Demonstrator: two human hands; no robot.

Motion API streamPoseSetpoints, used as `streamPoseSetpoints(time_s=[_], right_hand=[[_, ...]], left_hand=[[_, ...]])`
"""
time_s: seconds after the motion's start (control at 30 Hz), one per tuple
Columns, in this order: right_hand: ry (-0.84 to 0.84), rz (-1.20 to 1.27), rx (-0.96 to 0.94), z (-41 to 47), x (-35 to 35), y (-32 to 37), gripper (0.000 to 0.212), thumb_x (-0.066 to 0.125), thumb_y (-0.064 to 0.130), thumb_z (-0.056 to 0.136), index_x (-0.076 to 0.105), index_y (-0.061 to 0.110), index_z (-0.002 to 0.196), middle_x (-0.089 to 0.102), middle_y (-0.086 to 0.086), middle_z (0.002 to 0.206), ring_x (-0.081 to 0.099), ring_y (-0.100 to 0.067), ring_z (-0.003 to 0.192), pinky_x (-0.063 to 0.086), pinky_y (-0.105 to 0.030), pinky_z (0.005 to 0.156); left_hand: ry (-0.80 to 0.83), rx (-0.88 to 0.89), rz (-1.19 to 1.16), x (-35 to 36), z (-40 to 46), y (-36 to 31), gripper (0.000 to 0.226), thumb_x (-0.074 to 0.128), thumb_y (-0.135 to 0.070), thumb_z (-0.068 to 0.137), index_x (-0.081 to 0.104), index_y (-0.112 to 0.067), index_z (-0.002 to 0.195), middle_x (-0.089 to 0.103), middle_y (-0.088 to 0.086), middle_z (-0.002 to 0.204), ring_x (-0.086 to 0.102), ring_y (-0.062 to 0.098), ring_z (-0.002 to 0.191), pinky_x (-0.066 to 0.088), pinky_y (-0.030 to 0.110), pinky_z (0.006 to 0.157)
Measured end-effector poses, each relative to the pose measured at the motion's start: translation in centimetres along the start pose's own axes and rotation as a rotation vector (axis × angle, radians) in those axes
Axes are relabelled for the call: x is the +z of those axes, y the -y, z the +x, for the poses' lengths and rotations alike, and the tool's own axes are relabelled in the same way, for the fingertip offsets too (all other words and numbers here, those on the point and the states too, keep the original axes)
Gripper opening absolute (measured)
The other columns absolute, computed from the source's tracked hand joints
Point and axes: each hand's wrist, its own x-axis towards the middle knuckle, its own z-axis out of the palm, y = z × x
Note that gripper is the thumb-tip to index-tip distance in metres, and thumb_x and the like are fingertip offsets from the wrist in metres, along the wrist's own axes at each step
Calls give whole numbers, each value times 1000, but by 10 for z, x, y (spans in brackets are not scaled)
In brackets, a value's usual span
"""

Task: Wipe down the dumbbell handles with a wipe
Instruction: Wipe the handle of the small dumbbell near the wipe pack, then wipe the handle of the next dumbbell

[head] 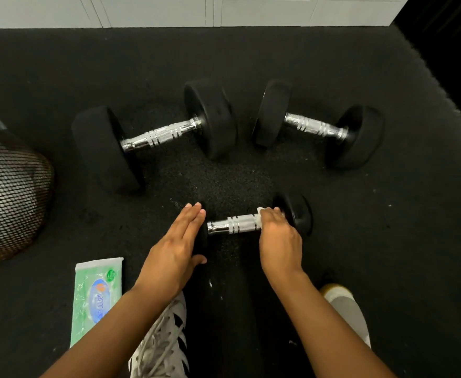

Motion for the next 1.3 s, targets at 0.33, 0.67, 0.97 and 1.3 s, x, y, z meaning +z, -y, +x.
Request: streamPoseSetpoints(time_s=[0.33, 0.67, 0.97, 1.3], right_hand=[[276, 300, 51, -21, -25, -6, 18, 55, 3, 85, 64, 13, 97, 63, -5, 87, 60, -17, 78, 47, -26, 65], [123, 573, 222, 132, -91, -40, 19, 57, 5, 86, 72, 11, 97, 71, -5, 95, 64, -15, 86, 38, -10, 71], [179, 439, 170, 207, -105, -92, 21, 54, 13, 91, 66, 14, 109, 67, -3, 97, 56, -7, 78, 40, -10, 65], [-59, 295, -146, 235, -31, -116, 27, 61, -2, 80, 66, 2, 106, 63, -15, 113, 58, -28, 107, 38, -25, 94]], left_hand=[[25, -73, -19, -12, 7, -16, 82, 71, -32, 78, 24, -21, 144, 9, -16, 151, -1, -2, 137, 15, 20, 110], [-33, 136, 34, -69, 96, -81, 77, 62, -38, 84, 17, -29, 146, 16, -9, 154, 22, 11, 138, 21, 26, 112], [6, 266, 144, -85, 216, -118, 71, 54, -43, 87, 17, -27, 145, 13, -7, 155, 6, 11, 142, 11, 28, 115], [-5, 412, 390, -32, 279, -93, 77, 69, -44, 74, 38, -15, 138, 31, 8, 149, 24, 24, 139, 17, 37, 110]])
